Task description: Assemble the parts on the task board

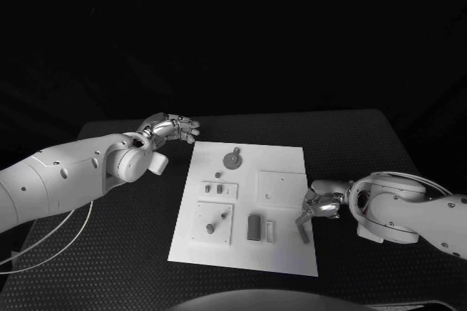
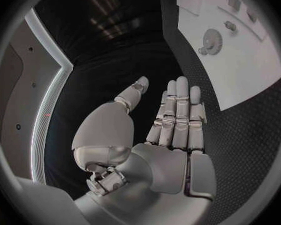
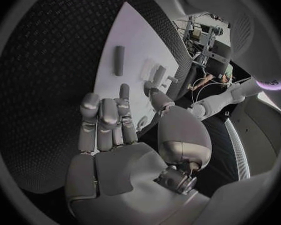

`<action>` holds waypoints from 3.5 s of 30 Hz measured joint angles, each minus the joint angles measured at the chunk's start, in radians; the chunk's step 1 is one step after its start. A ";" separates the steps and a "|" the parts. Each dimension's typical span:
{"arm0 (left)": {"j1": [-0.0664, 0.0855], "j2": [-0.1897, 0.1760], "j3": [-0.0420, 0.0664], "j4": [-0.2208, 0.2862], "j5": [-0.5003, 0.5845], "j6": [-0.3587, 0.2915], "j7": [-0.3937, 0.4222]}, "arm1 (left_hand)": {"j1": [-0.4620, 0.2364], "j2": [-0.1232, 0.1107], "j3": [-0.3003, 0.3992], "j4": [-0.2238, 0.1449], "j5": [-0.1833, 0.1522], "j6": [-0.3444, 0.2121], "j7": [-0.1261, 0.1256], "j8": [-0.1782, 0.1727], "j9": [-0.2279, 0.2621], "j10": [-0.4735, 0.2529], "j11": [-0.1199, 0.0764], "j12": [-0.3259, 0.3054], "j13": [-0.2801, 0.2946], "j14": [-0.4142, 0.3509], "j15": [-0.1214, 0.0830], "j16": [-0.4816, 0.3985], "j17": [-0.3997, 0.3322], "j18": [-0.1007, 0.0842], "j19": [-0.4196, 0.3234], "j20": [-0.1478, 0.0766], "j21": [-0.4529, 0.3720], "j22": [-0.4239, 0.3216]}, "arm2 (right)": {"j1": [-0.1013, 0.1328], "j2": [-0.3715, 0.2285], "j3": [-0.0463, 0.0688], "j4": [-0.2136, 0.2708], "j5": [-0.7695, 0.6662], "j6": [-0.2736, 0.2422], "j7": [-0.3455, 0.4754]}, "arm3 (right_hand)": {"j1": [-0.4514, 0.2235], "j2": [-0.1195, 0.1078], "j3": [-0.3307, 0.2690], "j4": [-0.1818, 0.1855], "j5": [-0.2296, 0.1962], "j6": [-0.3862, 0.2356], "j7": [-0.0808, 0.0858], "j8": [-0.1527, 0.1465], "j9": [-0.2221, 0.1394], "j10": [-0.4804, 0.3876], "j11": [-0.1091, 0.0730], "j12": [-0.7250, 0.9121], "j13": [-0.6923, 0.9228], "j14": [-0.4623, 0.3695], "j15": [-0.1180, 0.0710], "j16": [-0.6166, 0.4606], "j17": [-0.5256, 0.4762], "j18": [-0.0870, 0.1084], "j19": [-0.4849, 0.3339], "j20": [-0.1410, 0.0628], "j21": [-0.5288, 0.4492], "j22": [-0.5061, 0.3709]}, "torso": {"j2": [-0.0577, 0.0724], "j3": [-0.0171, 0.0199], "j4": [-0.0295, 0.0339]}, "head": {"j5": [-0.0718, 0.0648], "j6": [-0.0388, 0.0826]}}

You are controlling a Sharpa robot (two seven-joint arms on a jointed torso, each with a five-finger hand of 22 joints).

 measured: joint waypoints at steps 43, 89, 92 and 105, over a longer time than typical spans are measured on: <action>0.000 -0.011 -0.001 0.002 0.000 0.001 0.000 | 0.000 0.000 0.002 0.002 0.000 0.000 0.000 0.000 0.000 0.000 0.000 0.000 0.000 0.000 0.000 -0.004 0.002 0.000 0.000 0.000 0.000 0.002 | -0.094 0.077 0.003 0.011 -0.287 0.005 -0.156 | 0.204 -0.037 0.133 0.001 -0.006 0.023 -0.007 0.070 0.105 -0.006 0.005 -0.028 -0.006 -0.022 0.018 -0.028 -0.028 -0.009 -0.026 0.011 0.001 -0.012 | 0.001 -0.0027 0.0033 | 0.001 -0.019; 0.000 -0.010 -0.001 0.006 0.000 0.001 0.000 | -0.010 0.000 0.001 0.015 0.000 0.000 0.000 0.000 -0.002 0.000 0.000 0.000 0.000 0.004 0.004 -0.008 0.008 0.000 0.000 0.000 -0.004 0.007 | -0.077 0.150 -0.006 -0.005 0.210 -0.174 -0.166 | 0.060 0.017 0.235 0.006 0.334 -0.021 0.025 -0.049 -0.069 -0.008 0.024 -0.038 0.003 -0.025 0.022 -0.039 -0.034 -0.006 -0.011 0.026 0.011 -0.038 | 0.001 -0.0041 0.0030 | 0.017 -0.021; 0.000 -0.010 -0.001 0.006 0.000 0.001 0.000 | -0.010 0.000 0.001 0.015 0.000 0.000 0.000 0.000 -0.002 0.000 0.000 0.000 0.000 0.004 0.004 -0.008 0.009 0.000 0.000 0.000 -0.004 0.007 | -0.077 0.158 -0.006 -0.008 0.225 -0.173 -0.172 | 0.058 0.015 0.229 0.008 0.322 -0.021 0.025 -0.046 -0.070 -0.008 0.024 -0.038 0.004 -0.024 0.023 -0.039 -0.034 -0.006 -0.011 0.026 0.011 -0.038 | 0.001 -0.0039 0.0030 | 0.017 -0.020; 0.000 -0.008 -0.001 0.006 0.000 0.002 -0.001 | -0.010 0.000 0.001 0.015 0.000 0.000 0.000 0.000 -0.002 0.000 0.000 0.000 0.000 0.004 0.004 -0.012 0.010 0.000 0.000 0.000 -0.008 0.007 | -0.086 0.176 -0.005 -0.011 0.253 -0.173 -0.182 | 0.042 -0.001 0.212 0.018 0.310 -0.021 0.025 -0.046 -0.071 -0.011 0.021 -0.038 0.007 -0.024 0.024 -0.045 -0.034 -0.004 -0.011 0.026 0.011 -0.041 | 0.001 -0.0026 0.0030 | 0.014 -0.019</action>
